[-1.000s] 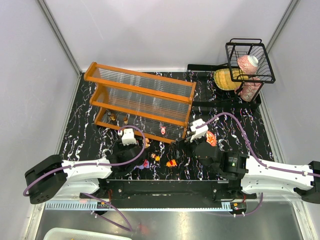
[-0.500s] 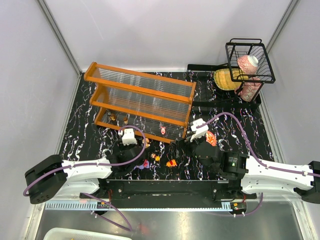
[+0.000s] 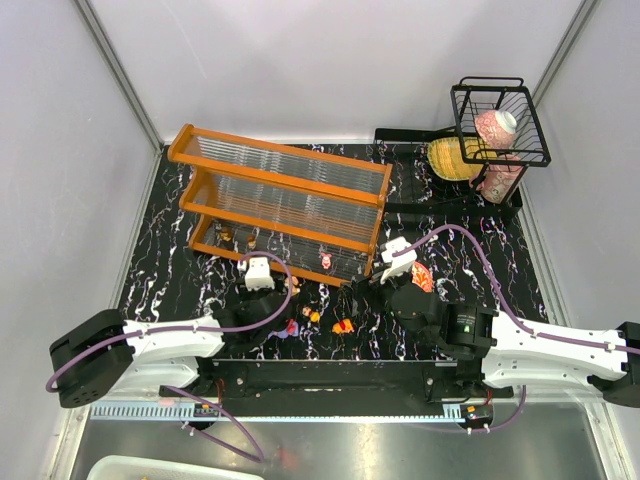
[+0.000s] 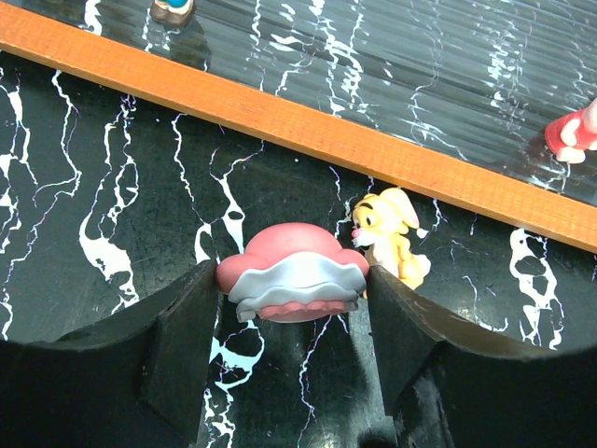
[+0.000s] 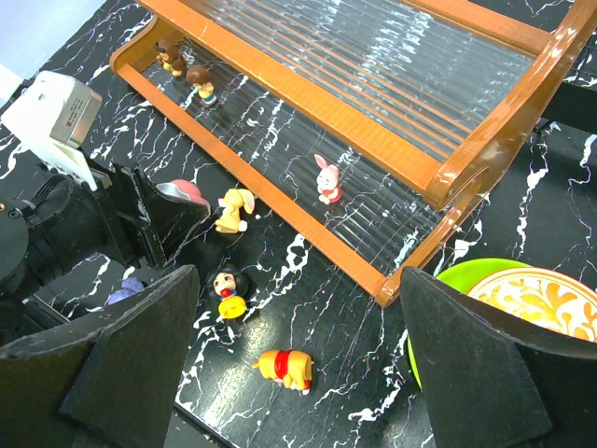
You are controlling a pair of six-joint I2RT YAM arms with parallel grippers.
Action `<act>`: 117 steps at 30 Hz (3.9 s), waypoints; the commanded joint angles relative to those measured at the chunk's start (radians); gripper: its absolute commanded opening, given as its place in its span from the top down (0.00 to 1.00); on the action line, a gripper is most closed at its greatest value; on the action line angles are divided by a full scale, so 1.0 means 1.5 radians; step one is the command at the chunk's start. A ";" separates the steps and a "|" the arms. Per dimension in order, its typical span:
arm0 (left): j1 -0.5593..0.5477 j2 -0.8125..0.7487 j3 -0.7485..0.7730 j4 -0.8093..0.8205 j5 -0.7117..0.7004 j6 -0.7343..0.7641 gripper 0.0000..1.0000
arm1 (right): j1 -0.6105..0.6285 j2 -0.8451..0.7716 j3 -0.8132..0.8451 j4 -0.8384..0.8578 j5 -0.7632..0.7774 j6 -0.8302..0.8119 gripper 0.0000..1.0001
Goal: Place and organize the plastic toys onto the shelf
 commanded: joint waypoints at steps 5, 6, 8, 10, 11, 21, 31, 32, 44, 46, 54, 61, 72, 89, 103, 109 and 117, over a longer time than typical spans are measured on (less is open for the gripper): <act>-0.005 -0.058 -0.011 0.034 -0.004 0.028 0.45 | 0.000 -0.007 0.004 0.030 0.002 -0.001 0.06; -0.005 -0.068 -0.014 0.033 -0.003 0.036 0.46 | 0.000 -0.007 0.004 0.030 0.003 0.000 0.06; -0.004 -0.102 -0.019 0.034 0.002 0.044 0.46 | 0.000 -0.008 0.003 0.030 0.002 0.001 0.06; -0.005 -0.127 -0.024 0.034 0.007 0.059 0.45 | -0.001 -0.009 0.003 0.030 0.001 -0.001 0.06; -0.004 -0.145 -0.026 0.036 0.009 0.065 0.45 | -0.001 -0.010 0.003 0.031 0.002 0.000 0.06; -0.005 -0.160 -0.004 0.101 0.031 0.171 0.46 | 0.000 -0.037 -0.003 0.022 0.006 0.008 0.06; 0.037 -0.071 0.019 0.207 0.100 0.229 0.46 | 0.000 -0.065 -0.001 -0.008 0.013 0.017 0.06; 0.043 -0.072 0.016 0.215 0.105 0.237 0.47 | 0.000 -0.067 -0.002 -0.010 0.014 0.017 0.06; 0.153 -0.041 0.034 0.283 0.219 0.282 0.47 | -0.001 -0.069 0.023 -0.038 0.020 0.007 0.07; 0.164 -0.027 0.037 0.293 0.235 0.286 0.47 | -0.001 -0.073 0.028 -0.043 0.024 0.006 0.07; 0.189 0.024 0.053 0.320 0.271 0.297 0.47 | 0.000 -0.098 0.025 -0.065 0.036 0.018 0.07; 0.198 0.055 0.062 0.344 0.279 0.296 0.48 | -0.001 -0.099 0.034 -0.090 0.062 0.012 0.07; 0.227 0.106 0.073 0.383 0.298 0.323 0.48 | 0.000 -0.101 0.033 -0.107 0.065 0.021 0.07; 0.250 0.164 0.087 0.425 0.322 0.332 0.48 | 0.000 -0.097 0.033 -0.123 0.081 0.035 0.07; 0.260 0.199 0.093 0.444 0.331 0.329 0.48 | -0.001 -0.100 0.033 -0.139 0.091 0.049 0.08; 0.263 0.212 0.096 0.449 0.332 0.330 0.48 | 0.000 -0.093 0.035 -0.143 0.092 0.051 0.08; 0.267 0.223 0.096 0.456 0.329 0.330 0.48 | 0.000 -0.091 0.036 -0.143 0.090 0.049 0.08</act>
